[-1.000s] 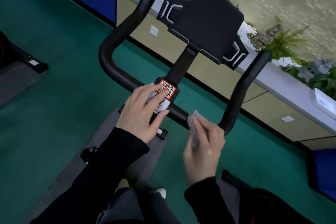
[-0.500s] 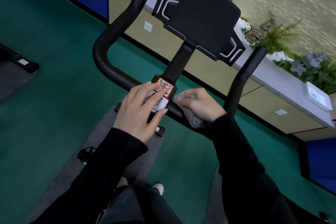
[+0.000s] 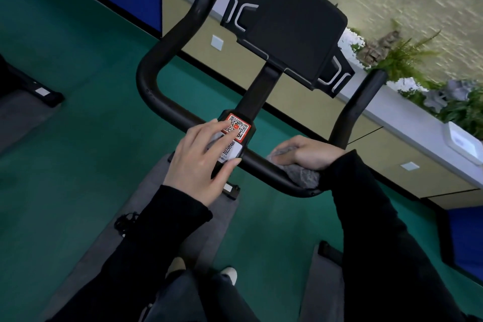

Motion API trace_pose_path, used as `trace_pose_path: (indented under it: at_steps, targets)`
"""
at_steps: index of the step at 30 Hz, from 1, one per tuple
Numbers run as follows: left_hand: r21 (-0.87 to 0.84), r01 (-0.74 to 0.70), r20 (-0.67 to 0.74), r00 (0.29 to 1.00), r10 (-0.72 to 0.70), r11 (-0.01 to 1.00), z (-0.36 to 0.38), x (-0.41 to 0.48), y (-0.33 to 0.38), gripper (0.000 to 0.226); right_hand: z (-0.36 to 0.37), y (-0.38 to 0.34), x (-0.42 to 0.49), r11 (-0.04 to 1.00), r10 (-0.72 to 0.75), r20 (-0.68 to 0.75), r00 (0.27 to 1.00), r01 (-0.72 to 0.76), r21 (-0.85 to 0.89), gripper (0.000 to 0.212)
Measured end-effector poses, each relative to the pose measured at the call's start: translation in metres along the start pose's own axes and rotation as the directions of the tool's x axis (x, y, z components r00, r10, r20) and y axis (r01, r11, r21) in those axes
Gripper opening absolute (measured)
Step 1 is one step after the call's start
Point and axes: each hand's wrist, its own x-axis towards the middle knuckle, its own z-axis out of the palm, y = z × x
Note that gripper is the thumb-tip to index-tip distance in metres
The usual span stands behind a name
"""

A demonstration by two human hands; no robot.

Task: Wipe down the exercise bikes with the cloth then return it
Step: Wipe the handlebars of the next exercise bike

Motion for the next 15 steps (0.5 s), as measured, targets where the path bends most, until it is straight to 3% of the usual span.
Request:
trace_pose_path:
  at_steps: [3,7,11,15]
  targets:
    - [0.018,0.010,-0.004,1.000,-0.010,1.000,0.000,0.001,0.004,0.042,0.000,0.006,-0.019,1.000,0.001,-0.052,0.999,-0.002,-0.008,0.011]
    - [0.060,0.023,-0.017,1.000,-0.022,0.998,-0.003,0.006,0.009,0.039,0.022,0.009,-0.036,0.961,-0.144,-0.356,0.923,0.045,-0.272,0.012]
    - [0.046,-0.079,0.107,0.992,0.074,0.996,-0.003,0.018,0.016,0.035,0.049,0.022,-0.054,0.947,-0.305,-0.588,0.750,0.171,-0.273,0.012]
    - [0.035,-0.120,0.231,0.967,0.109,0.992,-0.001,0.025,0.016,0.032,0.082,0.032,-0.076,0.935,-0.299,-0.824,0.482,0.321,-0.152,0.012]
